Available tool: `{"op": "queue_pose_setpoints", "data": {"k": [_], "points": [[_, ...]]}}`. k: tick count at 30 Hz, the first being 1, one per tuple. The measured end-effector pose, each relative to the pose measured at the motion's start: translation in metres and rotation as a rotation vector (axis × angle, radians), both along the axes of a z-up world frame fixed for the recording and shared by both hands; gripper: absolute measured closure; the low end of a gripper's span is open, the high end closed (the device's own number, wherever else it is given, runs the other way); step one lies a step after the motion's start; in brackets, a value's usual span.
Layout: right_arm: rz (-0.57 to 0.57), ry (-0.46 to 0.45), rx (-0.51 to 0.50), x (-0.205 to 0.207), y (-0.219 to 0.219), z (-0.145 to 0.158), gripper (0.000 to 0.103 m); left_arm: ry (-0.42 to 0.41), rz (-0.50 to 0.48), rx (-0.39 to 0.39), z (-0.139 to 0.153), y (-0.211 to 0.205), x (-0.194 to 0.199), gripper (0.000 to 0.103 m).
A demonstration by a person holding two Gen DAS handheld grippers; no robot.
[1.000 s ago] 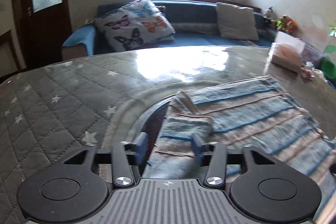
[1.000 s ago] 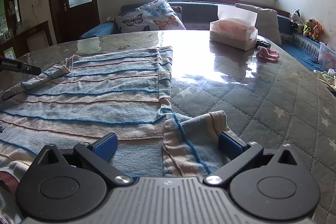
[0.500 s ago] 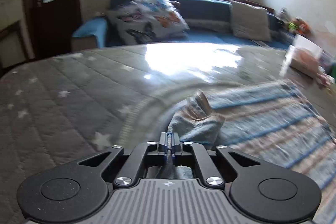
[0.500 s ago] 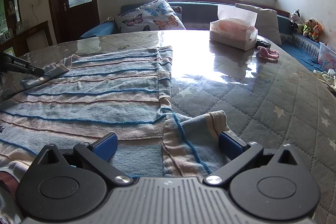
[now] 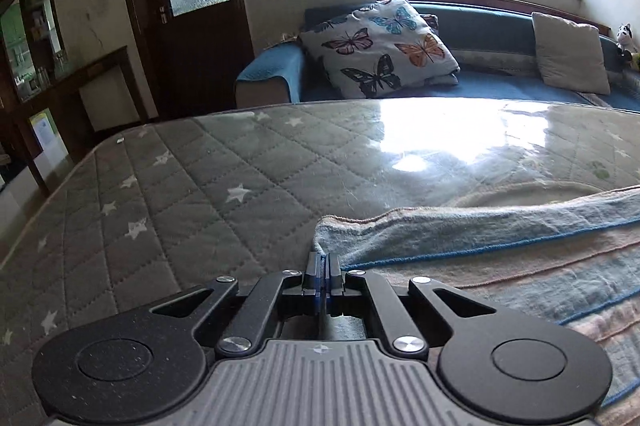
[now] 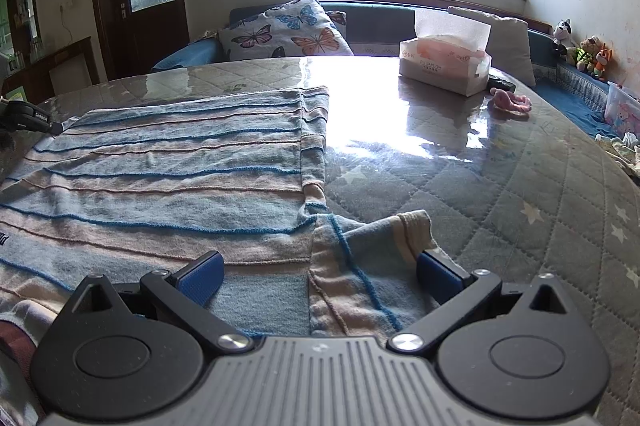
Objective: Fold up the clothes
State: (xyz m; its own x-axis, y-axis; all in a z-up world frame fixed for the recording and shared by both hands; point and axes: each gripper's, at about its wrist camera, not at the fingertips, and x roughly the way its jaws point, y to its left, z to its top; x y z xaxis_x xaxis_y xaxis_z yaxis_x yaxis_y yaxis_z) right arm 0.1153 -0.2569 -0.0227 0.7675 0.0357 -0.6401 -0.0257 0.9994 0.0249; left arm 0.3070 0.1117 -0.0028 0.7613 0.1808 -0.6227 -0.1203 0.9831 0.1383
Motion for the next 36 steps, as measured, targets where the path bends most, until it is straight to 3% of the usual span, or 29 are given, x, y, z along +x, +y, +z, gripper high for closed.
{"op": "queue_pose_setpoints", "data": {"k": [5, 10, 12, 14, 23, 30, 36], "points": [[0.0, 0.001, -0.003, 0.001, 0.0, 0.0, 0.0, 0.002, 0.045, 0.042, -0.004, 0.005, 0.01, 0.098], [0.001, 0.004, -0.01, 0.0, 0.001, 0.0, 0.0, 0.029, 0.024, 0.053, 0.003, 0.005, 0.0, 0.093], [0.001, 0.005, -0.012, 0.001, 0.002, 0.0, 0.0, 0.026, -0.009, 0.067, 0.008, -0.002, -0.015, 0.07], [0.003, 0.008, -0.018, 0.001, 0.002, 0.001, 0.0, 0.022, -0.048, 0.088, 0.013, -0.01, -0.032, 0.059], [0.092, 0.016, -0.044, -0.013, 0.019, 0.013, 0.0, 0.05, -0.233, 0.089, 0.02, -0.052, -0.125, 0.032], [0.232, 0.013, 0.001, -0.038, 0.039, 0.031, 0.002, 0.043, -0.374, 0.04, 0.026, -0.08, -0.206, 0.029], [0.438, 0.039, -0.002, -0.066, 0.074, 0.04, 0.021, 0.05, -0.466, -0.014, 0.029, -0.087, -0.261, 0.03]]}}
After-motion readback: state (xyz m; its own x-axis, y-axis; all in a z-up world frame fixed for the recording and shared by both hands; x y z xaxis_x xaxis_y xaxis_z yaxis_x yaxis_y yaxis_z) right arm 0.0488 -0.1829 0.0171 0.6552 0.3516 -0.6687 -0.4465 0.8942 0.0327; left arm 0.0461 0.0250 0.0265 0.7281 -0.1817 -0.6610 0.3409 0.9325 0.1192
